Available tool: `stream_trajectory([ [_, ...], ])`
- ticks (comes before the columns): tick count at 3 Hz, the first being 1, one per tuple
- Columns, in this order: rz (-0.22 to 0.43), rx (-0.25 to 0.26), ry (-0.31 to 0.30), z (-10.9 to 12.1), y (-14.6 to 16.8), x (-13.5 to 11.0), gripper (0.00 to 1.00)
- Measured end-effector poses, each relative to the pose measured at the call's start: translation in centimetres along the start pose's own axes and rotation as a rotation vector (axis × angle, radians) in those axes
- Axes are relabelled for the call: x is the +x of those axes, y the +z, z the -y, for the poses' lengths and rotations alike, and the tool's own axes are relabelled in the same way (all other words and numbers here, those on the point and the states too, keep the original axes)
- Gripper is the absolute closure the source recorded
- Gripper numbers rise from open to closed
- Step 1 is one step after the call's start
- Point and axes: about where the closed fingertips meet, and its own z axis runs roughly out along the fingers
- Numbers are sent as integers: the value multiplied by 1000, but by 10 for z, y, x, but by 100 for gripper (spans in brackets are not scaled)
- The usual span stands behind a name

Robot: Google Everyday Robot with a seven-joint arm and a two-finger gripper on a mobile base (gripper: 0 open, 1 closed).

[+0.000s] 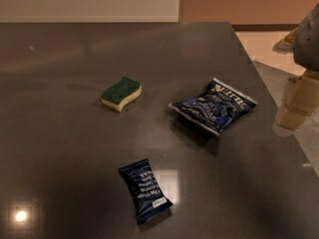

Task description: Pick blue chip bag

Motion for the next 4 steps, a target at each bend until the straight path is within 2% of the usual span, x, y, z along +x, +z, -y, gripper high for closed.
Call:
stream_trajectory([
  [1, 7, 0, -6, 2, 1, -1, 0],
  [4, 37, -111, -161, 17, 71, -34, 0],
])
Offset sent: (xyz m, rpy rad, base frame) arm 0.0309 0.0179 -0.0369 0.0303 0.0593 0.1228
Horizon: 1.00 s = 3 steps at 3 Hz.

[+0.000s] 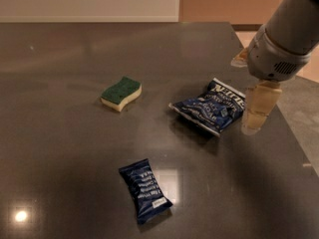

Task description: Pick blue chip bag

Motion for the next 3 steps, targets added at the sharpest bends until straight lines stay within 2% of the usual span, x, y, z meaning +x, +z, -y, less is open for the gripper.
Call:
stream_trajectory([
  [1, 3, -32, -46, 9, 24, -8, 0],
  [3, 1, -81, -91, 19, 62, -13, 0],
])
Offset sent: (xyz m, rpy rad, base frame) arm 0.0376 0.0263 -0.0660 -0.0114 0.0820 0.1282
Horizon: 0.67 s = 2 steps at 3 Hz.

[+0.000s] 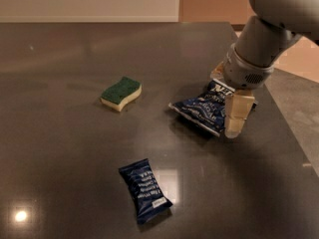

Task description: Pick blue chip bag

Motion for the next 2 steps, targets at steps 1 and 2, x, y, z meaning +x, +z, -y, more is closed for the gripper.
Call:
stream_trajectory([
  [1, 10, -46, -17, 4, 19, 5, 0],
  [2, 18, -81, -35, 7, 33, 6, 0],
])
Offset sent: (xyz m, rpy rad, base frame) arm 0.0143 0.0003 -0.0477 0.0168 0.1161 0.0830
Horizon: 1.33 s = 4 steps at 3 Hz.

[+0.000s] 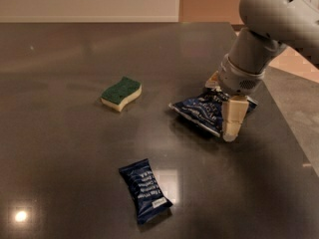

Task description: Pick blue chip bag

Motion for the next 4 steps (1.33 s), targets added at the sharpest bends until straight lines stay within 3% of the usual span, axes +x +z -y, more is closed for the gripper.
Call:
stream_trajectory([
  [2, 31, -27, -19, 4, 3, -6, 41],
  [4, 72, -10, -25, 0, -30, -17, 88],
])
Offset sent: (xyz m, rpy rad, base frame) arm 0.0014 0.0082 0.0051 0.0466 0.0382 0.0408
